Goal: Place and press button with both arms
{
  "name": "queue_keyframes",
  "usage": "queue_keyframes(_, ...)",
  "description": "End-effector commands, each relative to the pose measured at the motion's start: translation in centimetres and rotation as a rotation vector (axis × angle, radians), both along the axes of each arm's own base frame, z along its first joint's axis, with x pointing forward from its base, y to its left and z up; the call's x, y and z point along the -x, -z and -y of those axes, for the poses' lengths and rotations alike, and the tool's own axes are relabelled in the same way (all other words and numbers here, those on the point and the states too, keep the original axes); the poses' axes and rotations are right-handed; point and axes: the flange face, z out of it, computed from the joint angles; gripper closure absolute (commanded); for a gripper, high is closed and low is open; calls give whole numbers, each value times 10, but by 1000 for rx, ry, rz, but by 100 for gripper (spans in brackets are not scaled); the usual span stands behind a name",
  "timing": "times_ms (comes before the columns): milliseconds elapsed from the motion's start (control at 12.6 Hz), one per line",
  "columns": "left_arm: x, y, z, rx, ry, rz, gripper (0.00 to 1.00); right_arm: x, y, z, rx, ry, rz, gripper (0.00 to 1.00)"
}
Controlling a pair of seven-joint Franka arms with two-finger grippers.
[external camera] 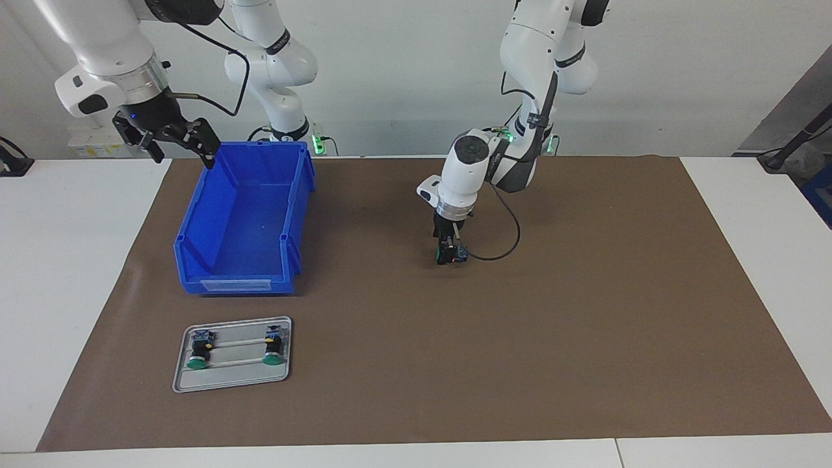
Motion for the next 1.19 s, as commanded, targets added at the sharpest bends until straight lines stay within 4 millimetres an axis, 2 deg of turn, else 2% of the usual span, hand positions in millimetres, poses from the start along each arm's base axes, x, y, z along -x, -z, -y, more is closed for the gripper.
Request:
queue_keyframes(0, 5, 7, 0, 6, 13, 16, 12, 4, 1, 3, -13, -6, -8, 0)
queue_keyframes(239, 7, 11, -1, 3, 11, 11, 12, 4, 1, 3, -13, -6, -8, 0)
queue_keyframes(875, 0, 11, -6, 9, 6, 26, 60, -3, -3, 0, -10, -30, 48, 0)
queue_keyframes(1114, -4, 10, -8, 10, 23, 36, 72, -6, -5, -6, -11, -80, 68, 0)
